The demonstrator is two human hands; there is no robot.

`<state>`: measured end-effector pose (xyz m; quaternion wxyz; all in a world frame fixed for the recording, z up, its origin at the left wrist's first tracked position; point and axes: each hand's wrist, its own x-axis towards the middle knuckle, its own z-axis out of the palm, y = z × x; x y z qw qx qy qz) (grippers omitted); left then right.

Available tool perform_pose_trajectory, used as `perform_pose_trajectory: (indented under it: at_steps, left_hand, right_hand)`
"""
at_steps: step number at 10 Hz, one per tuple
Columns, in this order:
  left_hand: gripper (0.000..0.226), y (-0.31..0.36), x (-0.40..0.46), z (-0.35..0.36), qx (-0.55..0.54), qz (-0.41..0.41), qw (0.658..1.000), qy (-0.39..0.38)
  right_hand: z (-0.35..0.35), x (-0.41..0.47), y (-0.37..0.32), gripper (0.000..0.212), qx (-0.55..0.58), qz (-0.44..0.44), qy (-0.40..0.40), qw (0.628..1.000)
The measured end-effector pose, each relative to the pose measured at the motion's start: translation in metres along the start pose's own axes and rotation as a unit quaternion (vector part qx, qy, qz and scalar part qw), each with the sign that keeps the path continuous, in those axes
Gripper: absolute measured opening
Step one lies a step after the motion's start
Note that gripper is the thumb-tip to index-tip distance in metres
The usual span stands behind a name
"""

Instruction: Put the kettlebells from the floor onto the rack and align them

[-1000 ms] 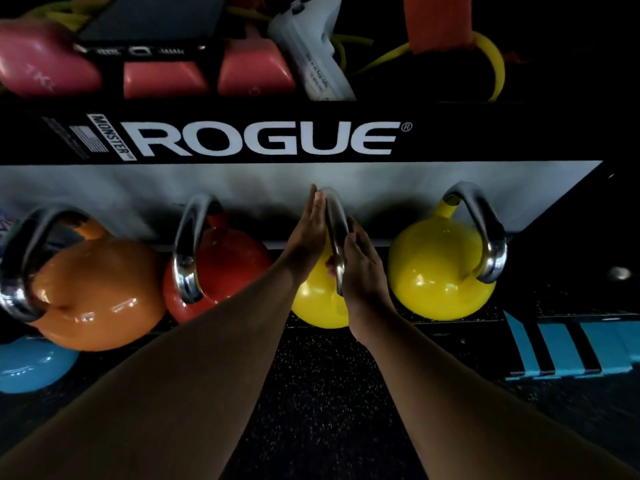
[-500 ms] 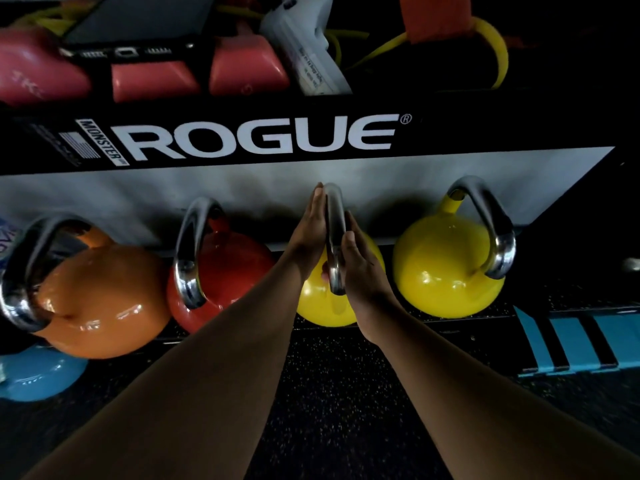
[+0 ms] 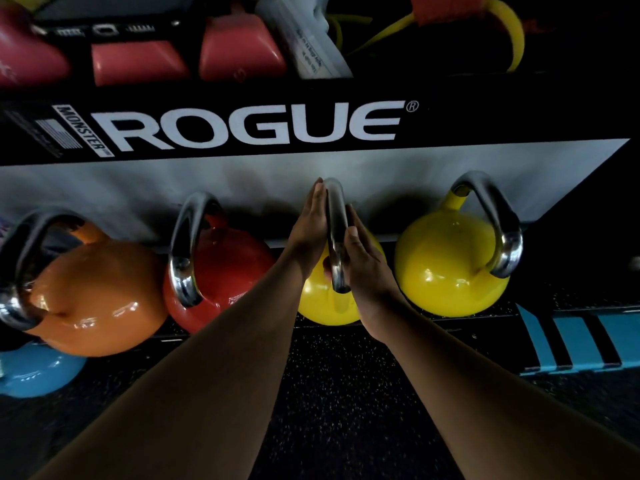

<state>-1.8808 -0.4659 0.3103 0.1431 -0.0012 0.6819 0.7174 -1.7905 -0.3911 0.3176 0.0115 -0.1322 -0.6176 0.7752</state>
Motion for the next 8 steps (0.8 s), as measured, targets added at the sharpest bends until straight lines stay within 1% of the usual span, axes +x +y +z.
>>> perform_pose_trajectory:
  at_steps: [3, 4, 5, 6, 7, 8]
  left_hand:
    - [0.052, 0.000, -0.002, 0.001, -0.004, 0.004, 1.000, -0.016]
    - [0.052, -0.002, 0.000, 0.000, 0.004, 0.008, 1.000, -0.014]
    - [0.052, -0.001, 0.004, -0.004, 0.047, 0.025, 0.998, -0.014]
    - [0.050, 0.001, 0.004, -0.006, 0.085, 0.034, 0.996, -0.002]
    - [0.045, 0.013, 0.004, -0.011, 0.193, 0.041, 0.980, 0.035]
    - [0.041, 0.021, 0.001, -0.014, 0.280, 0.058, 0.956, 0.071]
  right_hand:
    - [0.000, -0.001, 0.003, 0.044, -0.010, 0.010, -0.005, 1.000]
    - [0.000, -0.001, 0.005, 0.044, -0.029, 0.011, 0.008, 0.999]
    - [-0.002, -0.001, 0.004, 0.044, -0.062, 0.005, 0.011, 0.998]
    - [-0.002, 0.001, 0.000, 0.045, -0.118, -0.001, 0.004, 0.993]
    - [-0.011, 0.007, -0.018, 0.040, -0.269, -0.009, -0.002, 0.963]
    - [-0.024, 0.008, -0.032, 0.026, -0.380, -0.038, 0.020, 0.924]
